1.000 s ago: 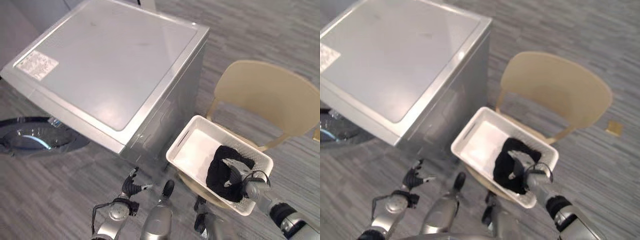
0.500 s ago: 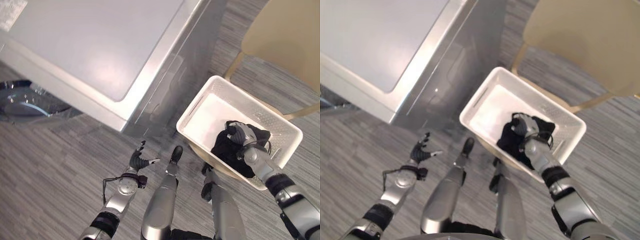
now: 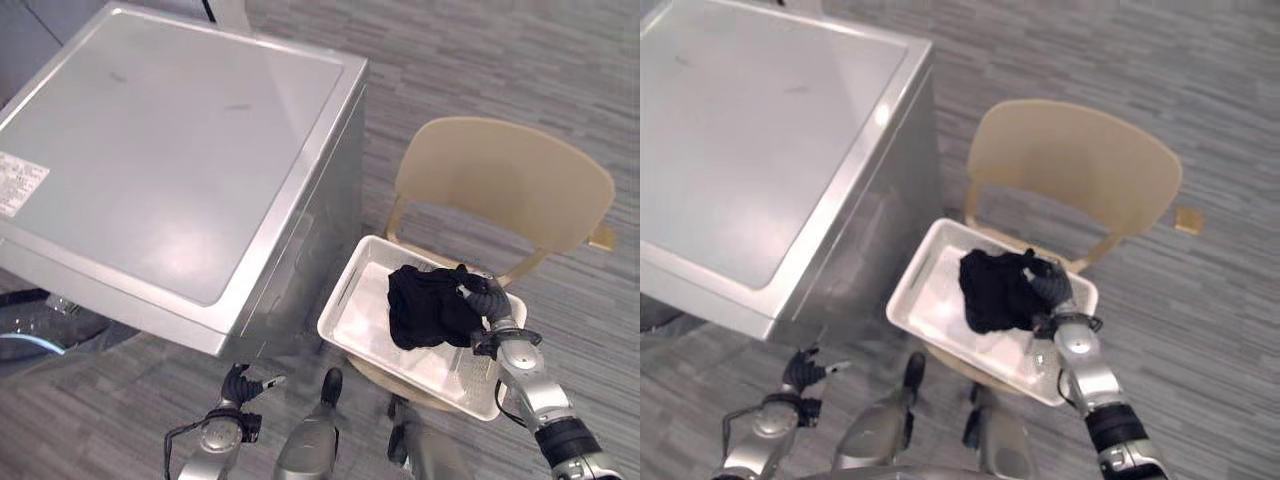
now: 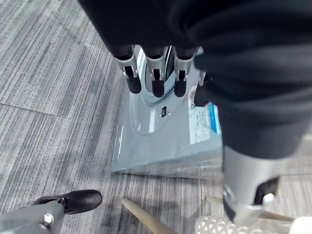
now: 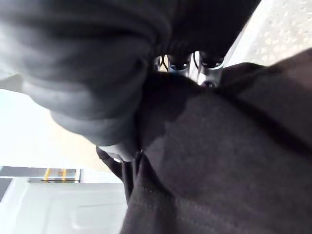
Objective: Grab the laundry basket,head to the washer,open it,put in the laundry and shut it.
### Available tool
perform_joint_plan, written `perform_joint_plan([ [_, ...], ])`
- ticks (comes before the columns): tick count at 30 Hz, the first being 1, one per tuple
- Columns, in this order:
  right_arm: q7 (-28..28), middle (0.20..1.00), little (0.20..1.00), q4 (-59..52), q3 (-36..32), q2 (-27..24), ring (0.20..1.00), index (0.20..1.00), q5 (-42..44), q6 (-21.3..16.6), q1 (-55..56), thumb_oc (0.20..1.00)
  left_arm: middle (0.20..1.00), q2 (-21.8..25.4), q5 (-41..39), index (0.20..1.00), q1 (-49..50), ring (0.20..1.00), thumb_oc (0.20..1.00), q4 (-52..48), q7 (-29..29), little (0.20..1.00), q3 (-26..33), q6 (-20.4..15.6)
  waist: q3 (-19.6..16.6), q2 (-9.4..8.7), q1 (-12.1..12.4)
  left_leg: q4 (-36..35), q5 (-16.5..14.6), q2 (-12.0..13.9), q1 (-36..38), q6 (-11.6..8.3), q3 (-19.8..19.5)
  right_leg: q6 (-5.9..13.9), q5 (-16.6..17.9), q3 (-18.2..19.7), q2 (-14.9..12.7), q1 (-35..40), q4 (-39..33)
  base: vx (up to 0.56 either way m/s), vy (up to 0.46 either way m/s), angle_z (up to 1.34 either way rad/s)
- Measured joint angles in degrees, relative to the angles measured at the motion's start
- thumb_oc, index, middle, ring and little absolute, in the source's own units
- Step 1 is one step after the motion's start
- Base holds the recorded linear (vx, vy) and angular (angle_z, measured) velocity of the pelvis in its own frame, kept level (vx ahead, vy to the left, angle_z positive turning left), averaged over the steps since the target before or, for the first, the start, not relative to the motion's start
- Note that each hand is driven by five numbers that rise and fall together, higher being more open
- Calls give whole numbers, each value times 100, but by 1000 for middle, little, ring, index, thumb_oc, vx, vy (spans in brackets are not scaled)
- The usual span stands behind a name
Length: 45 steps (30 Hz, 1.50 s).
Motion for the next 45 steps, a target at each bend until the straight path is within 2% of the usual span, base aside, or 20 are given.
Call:
perform_joint_plan([
  [3, 174, 200, 200, -491, 4, 1, 200, 200, 147, -13, 169, 200, 1000, -3, -5, 1000, 211, 1000, 1000, -10, -15, 1000, 60, 35, -61, -54, -90, 33, -66, -70, 107, 69, 180, 46, 45, 163, -10, 26, 5, -85, 97, -46],
  [7, 297, 200, 200, -772, 37, -8, 200, 200, 169, -114, 142, 200, 1000, 33, -39, 1000, 288, 1000, 1000, -49, -16, 1000, 230, 53, -131, -112, -124, 311, -88, -4, -238, 254, 566, 471, 314, 633, -69, -512, 474, -205, -11, -41],
  [8, 302, 200, 200, -754, 41, -7, 200, 200, 171, -112, 160, 200, 1000, 40, -39, 1000, 187, 1000, 1000, -42, -20, 1000, 232, 61, -112, -67, -133, 389, -62, 54, -300, 293, 512, 519, 136, 679, -61, -617, 750, -146, -83, 22],
  [9, 333, 200, 200, -725, 55, -2, 200, 200, 171, -109, 168, 200, 1000, 44, -38, 1000, 78, 1000, 1000, -58, -22, 1000, 232, 60, -96, -18, -125, 426, -46, 134, -353, 304, 436, 416, -335, 635, -9, -724, 1271, -184, -118, 39],
  [11, 412, 200, 200, -844, -33, 4, 200, 200, 171, -133, 261, 200, 1000, 124, -31, 1000, -176, 1000, 1000, -336, -77, 1000, 216, 21, -81, 44, -48, 738, 50, 194, -642, 237, 8, 430, -1597, 1108, 148, -638, 3160, -154, -218, 82],
  [14, 434, 200, 200, -926, -124, 101, 200, 200, 169, -162, 286, 200, 1000, 109, -23, 1000, -332, 1000, 1000, -664, -90, 1000, 218, -110, -112, 26, 92, 822, 223, 25, -792, 88, -349, 396, -2431, 1554, 311, 100, 3042, -129, -185, 76],
  [15, 435, 200, 200, -933, -124, 118, 200, 200, 167, -173, 267, 200, 1000, 114, -19, 1000, -376, 1000, 1000, -754, -85, 1000, 198, -170, -132, 20, 132, 836, 200, -38, -866, -5, -457, 153, -2583, 1594, 305, 302, 2506, -291, -208, 60],
  [16, 440, 200, 200, -890, -137, 75, 200, 200, 168, -179, 214, 200, 1000, 1, -18, 1000, -470, 1000, 1000, -727, -83, 1000, 131, -194, -166, 357, 202, 798, 316, 178, -977, -93, -575, -14, -2501, 1476, 491, 446, 2106, -394, -266, 36],
  [19, 419, 200, 200, -840, -28, 28, 200, 200, 228, -195, 247, 200, 1000, -17, -18, 1000, -315, 1000, 1000, -803, -89, 1000, 114, -207, -351, 651, 193, 288, 441, 414, -1084, -241, -761, -318, -2155, 1477, 958, 322, 1916, -291, -98, 48],
  [21, 399, 200, 200, -730, 40, -180, 200, 200, 233, -202, 264, 200, 1000, -8, -16, 1000, -311, 1000, 1000, -806, -113, 1000, 23, -199, -354, 668, 240, 149, -130, 554, -1212, -370, -586, -591, -2015, 1271, 1038, 54, 2168, -378, -29, 65],
  [22, 389, 200, 200, -736, 35, -240, 200, 200, 233, -199, 287, 200, 1000, -3, -15, 1000, -318, 1000, 1000, -819, -126, 1000, -27, -191, -348, 657, 181, 141, -413, 555, -1258, -465, -465, -668, -1952, 1131, 914, 24, 2125, -228, -37, 75],
  [23, 372, 200, 200, -725, 23, -277, 200, 200, 234, -185, 315, 200, 1000, -12, -11, 1000, -334, 1000, 1000, -840, -139, 1000, -89, -192, -334, 572, 90, 185, -411, 479, -1347, -352, -247, -693, -1901, 977, 748, -2, 2004, -338, -38, 121],
  [24, 393, 200, 200, -908, 32, -317, 200, 200, 238, -162, 449, 200, 1000, 7, 25, 1000, -330, 1000, 1000, -1076, -224, 1000, -128, -192, -368, 384, -23, 1066, -421, 292, -1492, -286, 325, -754, -1517, 626, 399, 44, 1613, -171, -15, 124],
  [26, 487, 200, 200, -1210, 35, -419, 200, 200, 239, -161, 536, 200, 1000, 16, 71, 1000, -429, 1000, 1000, -1349, -266, 1000, -223, -303, -409, 277, -163, 1487, -505, 110, -1226, -347, 441, -735, -1202, 403, 205, 190, 1126, -148, 53, 118],
  [27, 554, 200, 200, -1427, -1, -519, 200, 200, 269, -127, 468, 200, 1000, 70, 81, 1000, -766, 1000, 1000, -1523, -334, 1000, -451, -323, -434, 236, -394, 1752, -885, 174, -731, -419, 543, -709, -945, 20, 83, 246, 828, -69, 129, 114],
  [29, 655, 200, 200, -1725, 21, -536, 200, 200, 380, -140, 415, 200, 1000, 142, 221, 1000, -1274, 1000, 1000, -1771, -430, 1000, -728, -377, -516, 190, -519, 1596, -1214, 358, 66, -492, 739, -650, -841, -165, 97, 266, 705, 35, 145, 86],
  [31, 660, 200, 200, -1832, -28, -530, 200, 200, 505, -155, 352, 200, 1000, 118, 506, 1000, -1860, 1000, 1000, -1811, -467, 1000, -1174, -446, -614, 267, -808, 712, -1075, 455, 610, -392, 783, -569, -717, -413, 148, 243, 577, 50, 128, 87],
  [34, 757, 200, 200, -1793, 103, -335, 200, 200, 691, -144, 152, 200, 1000, 98, 763, 1000, -2158, 1000, 1000, -1874, -468, 1000, -1506, -533, -731, 221, -750, 30, -633, 324, 743, 26, 832, -328, -445, -331, 247, 56, 469, 15, 125, 8],
  [39, 878, 200, 200, -1809, 832, -191, 200, 200, 1123, -90, -108, 200, 1000, 163, 989, 1000, -2269, 1000, 1000, -1892, -446, 1000, -1825, -521, -935, 64, -760, -53, -464, -27, 717, 273, 837, -80, -248, -135, -86, 33, 396, -16, 113, 6],
  [45, 983, 200, 200, -1814, 1688, 337, 200, 200, 1578, -90, -666, 200, 1000, 147, 1194, 1000, -2634, 1000, 1000, -1901, -246, 1000, -2135, -532, -1316, -16, -742, -80, -409, -118, 723, 346, 925, 22, -92, 54, -125, 72, 241, 0, 50, -3],
])
